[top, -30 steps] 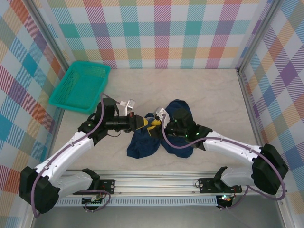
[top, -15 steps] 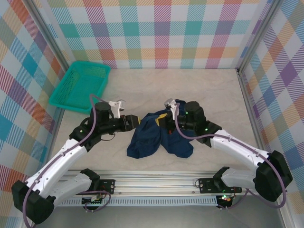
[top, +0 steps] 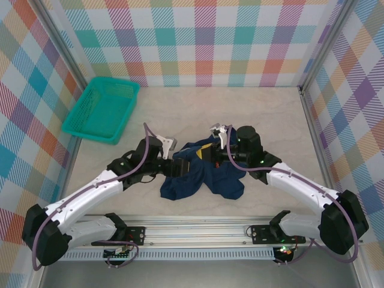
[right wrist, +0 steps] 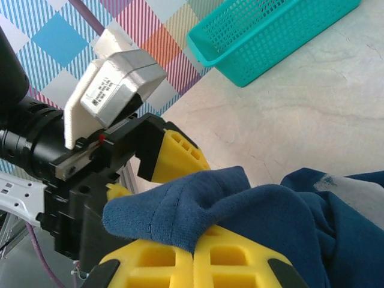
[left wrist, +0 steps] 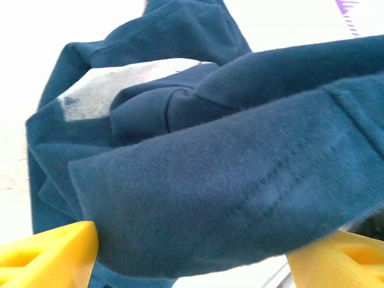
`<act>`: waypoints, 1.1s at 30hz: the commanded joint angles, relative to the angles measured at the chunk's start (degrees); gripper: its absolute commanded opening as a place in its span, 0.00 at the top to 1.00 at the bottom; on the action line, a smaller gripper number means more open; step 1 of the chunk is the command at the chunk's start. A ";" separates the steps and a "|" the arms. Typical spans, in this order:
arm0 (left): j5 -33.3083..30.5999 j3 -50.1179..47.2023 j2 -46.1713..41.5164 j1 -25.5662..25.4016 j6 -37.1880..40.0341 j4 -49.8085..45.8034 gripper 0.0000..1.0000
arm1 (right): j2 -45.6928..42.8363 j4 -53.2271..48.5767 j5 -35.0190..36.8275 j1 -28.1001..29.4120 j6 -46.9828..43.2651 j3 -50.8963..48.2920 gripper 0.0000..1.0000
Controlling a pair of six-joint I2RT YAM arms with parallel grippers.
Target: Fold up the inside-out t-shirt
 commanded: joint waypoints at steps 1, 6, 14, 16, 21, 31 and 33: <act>-7.32 2.10 1.50 -0.68 2.70 -1.35 0.20 | 0.44 2.27 -1.80 -0.37 0.86 0.50 1.00; -12.79 1.84 0.85 -0.69 1.94 -0.40 0.35 | -0.33 0.08 -0.97 -0.45 -0.88 0.33 1.00; -12.87 1.95 1.22 -0.61 1.95 1.16 0.55 | -0.86 -1.45 -1.58 -0.63 -2.51 0.33 1.00; -12.78 2.13 1.60 -0.51 1.94 1.59 0.60 | -0.82 -1.40 -1.94 -0.58 -2.65 0.33 1.00; -13.08 2.36 3.12 0.37 2.51 2.83 0.76 | -1.75 -1.60 -2.51 -0.66 -3.18 -0.02 1.00; -7.40 9.33 1.62 6.63 2.13 -11.47 1.00 | -6.29 -13.40 -2.29 -7.29 -4.35 4.32 1.00; -1.93 10.21 0.50 7.40 2.32 -14.35 1.00 | -5.61 -18.12 -0.83 -7.74 -6.13 6.43 1.00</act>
